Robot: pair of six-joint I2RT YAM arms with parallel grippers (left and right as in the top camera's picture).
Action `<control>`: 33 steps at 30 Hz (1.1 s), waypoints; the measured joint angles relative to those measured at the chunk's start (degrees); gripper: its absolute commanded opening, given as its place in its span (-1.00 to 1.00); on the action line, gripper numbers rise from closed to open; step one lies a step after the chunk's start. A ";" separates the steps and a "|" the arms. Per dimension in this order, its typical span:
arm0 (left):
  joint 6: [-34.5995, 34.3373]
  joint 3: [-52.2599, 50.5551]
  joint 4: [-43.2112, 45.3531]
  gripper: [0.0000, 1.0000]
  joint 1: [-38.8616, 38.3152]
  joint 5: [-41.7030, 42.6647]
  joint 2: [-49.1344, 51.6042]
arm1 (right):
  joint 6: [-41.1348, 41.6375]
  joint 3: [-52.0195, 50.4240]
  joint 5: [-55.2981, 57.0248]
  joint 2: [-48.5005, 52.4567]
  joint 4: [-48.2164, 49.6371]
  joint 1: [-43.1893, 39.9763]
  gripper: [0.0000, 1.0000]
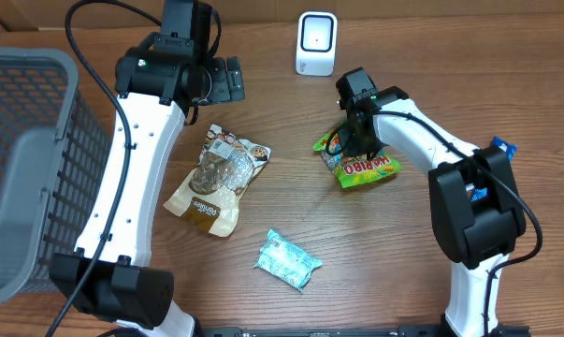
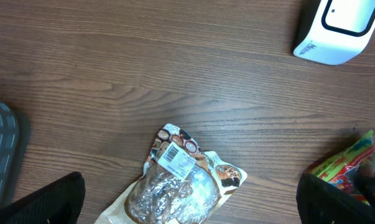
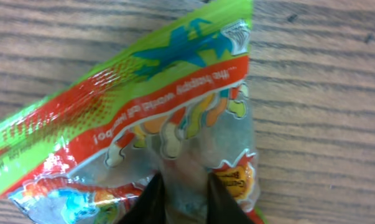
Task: Scan the item barcode
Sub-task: 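Raise the Haribo bag and hold it in front of the scanner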
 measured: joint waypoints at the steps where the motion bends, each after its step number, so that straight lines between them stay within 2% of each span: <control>1: 0.00 0.00 0.00 0.99 0.00 -0.02 0.00 | 0.02 0.00 -0.04 -0.09 -0.13 0.00 -0.92; 8: 0.00 0.00 0.02 1.00 0.00 0.00 0.00 | -1.29 4.37 -1.77 0.26 -6.93 0.24 -0.92; 14: 0.00 0.00 0.00 1.00 0.00 0.00 0.00 | -4.04 16.83 -2.69 0.57 -12.63 0.48 -0.92; 17: 0.00 0.00 0.00 1.00 0.00 0.00 0.00 | -5.57 23.23 -2.75 0.57 -12.41 0.48 -0.92; 23: 0.00 0.00 0.00 1.00 0.00 0.00 0.00 | -7.02 26.08 -2.60 0.57 -4.87 0.50 -0.93; 33: 0.00 0.00 0.00 1.00 0.00 -0.02 0.00 | 1.95 26.23 -2.71 0.57 13.00 0.55 -0.93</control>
